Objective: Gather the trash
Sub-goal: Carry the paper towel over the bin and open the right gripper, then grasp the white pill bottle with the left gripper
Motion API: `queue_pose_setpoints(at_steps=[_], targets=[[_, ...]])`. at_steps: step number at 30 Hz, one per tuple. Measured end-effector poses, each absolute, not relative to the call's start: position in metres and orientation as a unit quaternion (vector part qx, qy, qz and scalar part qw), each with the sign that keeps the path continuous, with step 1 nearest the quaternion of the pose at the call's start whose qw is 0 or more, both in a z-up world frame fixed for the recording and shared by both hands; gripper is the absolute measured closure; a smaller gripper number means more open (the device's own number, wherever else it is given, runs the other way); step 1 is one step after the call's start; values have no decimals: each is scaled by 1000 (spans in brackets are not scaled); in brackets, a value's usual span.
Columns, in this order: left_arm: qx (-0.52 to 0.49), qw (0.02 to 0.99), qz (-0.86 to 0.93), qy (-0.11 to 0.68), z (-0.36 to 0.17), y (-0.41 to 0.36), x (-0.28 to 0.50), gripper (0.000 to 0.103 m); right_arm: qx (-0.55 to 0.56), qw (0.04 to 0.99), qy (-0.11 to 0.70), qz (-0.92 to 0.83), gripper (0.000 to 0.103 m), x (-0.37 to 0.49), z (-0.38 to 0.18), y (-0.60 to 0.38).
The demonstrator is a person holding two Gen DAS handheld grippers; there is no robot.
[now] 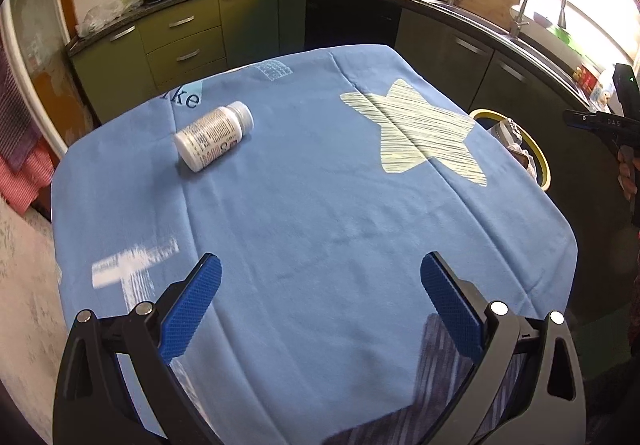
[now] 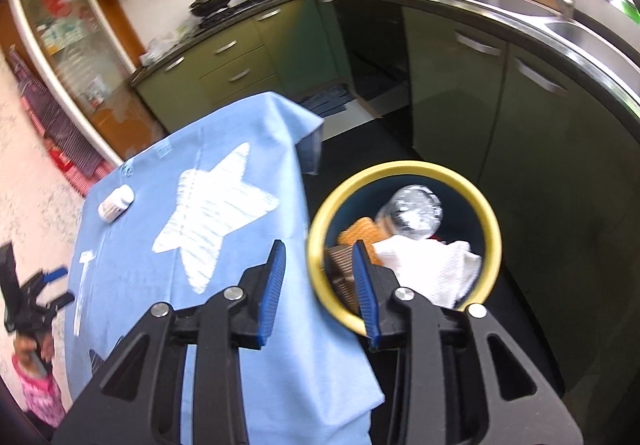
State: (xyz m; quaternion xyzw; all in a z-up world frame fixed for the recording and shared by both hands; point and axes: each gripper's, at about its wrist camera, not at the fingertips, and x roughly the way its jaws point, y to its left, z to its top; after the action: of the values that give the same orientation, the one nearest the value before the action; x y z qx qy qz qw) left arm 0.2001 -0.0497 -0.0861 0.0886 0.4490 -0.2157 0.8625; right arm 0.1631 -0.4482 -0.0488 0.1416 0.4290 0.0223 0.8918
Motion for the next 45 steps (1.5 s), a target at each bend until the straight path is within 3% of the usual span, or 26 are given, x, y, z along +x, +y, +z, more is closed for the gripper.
queue_pose_setpoints(at_steps=[19, 33, 41, 43, 45], targets=[[248, 800, -296, 459, -108, -27, 382, 5, 132, 876, 464, 13, 68, 205, -63, -403], [261, 770, -352, 464, -149, -34, 417, 5, 103, 862, 497, 12, 64, 236, -67, -371], [248, 763, -367, 470, -158, -36, 416, 32, 89, 861, 500, 28, 64, 235, -63, -358], [236, 766, -366, 472, -156, -34, 417, 48, 88, 861, 500, 30, 64, 233, -63, -358], [229, 770, -360, 475, -153, -30, 417, 54, 89, 860, 501, 32, 64, 230, -62, -359]])
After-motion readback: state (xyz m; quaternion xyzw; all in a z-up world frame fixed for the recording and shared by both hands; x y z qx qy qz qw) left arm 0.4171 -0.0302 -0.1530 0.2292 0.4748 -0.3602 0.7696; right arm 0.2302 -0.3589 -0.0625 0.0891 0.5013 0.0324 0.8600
